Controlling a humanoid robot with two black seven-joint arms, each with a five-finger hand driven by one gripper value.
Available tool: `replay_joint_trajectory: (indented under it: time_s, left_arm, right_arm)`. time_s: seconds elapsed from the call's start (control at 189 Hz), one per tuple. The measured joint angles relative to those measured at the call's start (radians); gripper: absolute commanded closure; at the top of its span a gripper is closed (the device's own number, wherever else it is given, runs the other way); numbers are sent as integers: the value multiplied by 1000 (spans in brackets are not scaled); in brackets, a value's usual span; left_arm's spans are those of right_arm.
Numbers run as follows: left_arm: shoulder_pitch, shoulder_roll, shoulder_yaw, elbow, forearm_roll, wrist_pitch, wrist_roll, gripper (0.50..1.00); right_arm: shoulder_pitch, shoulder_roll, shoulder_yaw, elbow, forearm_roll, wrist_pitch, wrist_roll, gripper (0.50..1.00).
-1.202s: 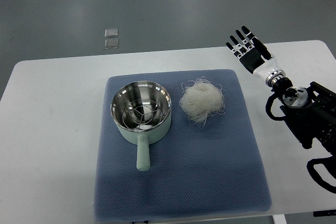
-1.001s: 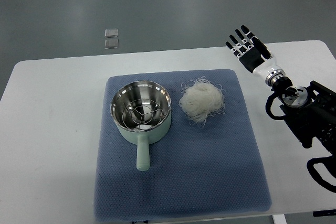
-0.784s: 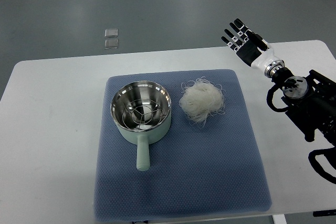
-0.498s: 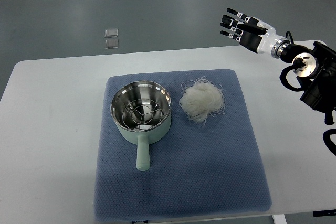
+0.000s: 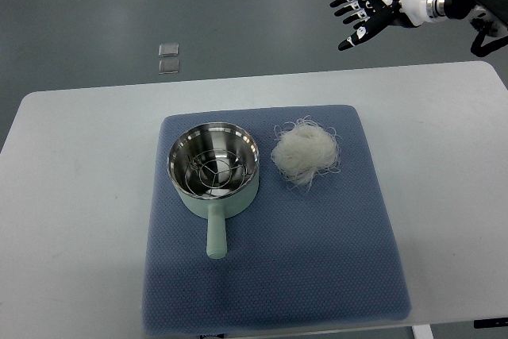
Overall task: Put vermicelli into pot with right hand
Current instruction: 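Swing the right hand over and lower it toward the white vermicelli bundle, then close the right hand's fingers around the vermicelli bundle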
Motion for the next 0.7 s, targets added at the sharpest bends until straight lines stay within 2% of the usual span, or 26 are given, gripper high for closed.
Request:
replay_joint_trajectory:
  time_s: [0.212,0.328,0.699]
  left_arm:
    - [0,0,0,-37,0,0,1,500]
    - [0,0,0,-48,0,0,1,500]
    - [0,0,0,-51,0,-2,1,500]
  right_arm:
    - [8,-74,3,322,-295,-3,-9,566]
    - [-1,-95,-2,439,-407,-58,-10,566]
    - [-86,-88,-9,502,-441,-177,-11,562]
